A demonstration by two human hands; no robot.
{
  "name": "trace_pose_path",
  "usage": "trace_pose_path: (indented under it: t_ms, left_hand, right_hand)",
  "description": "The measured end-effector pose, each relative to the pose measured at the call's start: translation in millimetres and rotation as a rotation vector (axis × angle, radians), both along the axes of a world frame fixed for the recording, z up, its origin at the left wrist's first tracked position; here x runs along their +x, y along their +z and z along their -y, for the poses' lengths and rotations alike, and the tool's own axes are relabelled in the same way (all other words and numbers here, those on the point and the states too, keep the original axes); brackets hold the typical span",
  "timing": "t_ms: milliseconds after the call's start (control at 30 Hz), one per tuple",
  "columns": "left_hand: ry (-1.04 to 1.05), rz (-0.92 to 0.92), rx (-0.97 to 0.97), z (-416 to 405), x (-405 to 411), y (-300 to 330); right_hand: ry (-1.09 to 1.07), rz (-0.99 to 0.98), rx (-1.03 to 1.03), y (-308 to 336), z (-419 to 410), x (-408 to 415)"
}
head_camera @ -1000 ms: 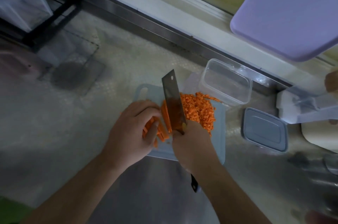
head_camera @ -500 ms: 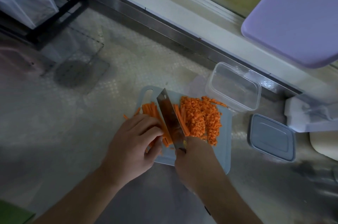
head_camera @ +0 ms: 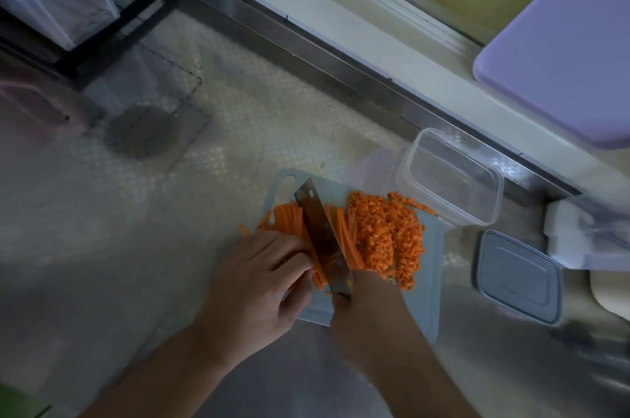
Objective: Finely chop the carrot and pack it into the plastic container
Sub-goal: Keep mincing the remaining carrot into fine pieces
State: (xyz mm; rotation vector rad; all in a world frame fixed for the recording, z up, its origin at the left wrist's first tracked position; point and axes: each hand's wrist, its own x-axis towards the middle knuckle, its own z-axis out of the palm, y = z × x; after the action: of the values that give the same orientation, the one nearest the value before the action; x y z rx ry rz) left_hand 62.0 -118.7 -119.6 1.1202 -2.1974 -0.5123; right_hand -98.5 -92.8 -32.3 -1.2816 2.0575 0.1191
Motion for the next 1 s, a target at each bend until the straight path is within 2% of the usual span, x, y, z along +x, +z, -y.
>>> trace_pose_path:
  t_ms: [200, 433, 533, 1000]
  left_hand:
    - [-0.016, -0.003, 0.024, 0.9, 0.3, -0.1]
    - [0.0, -0.066, 0.026, 2.3, -0.7, 2.1]
    - [0.017, -0.084, 0.028, 2.2, 0.6, 0.8]
    - [0.035, -0.055, 0.023, -1.0, 1.2, -3.6]
  right_hand:
    - [-0.037, -0.022, 0.044, -3.0, 3.3, 9.5]
    - [-0.016, 0.069, -0.113, -3.3, 2.6, 5.9]
    - [-0.092, 0.091, -0.093, -1.0, -1.6, -1.2]
    - [-0.056, 0.061, -0.042, 9.2, -3.6, 1.3]
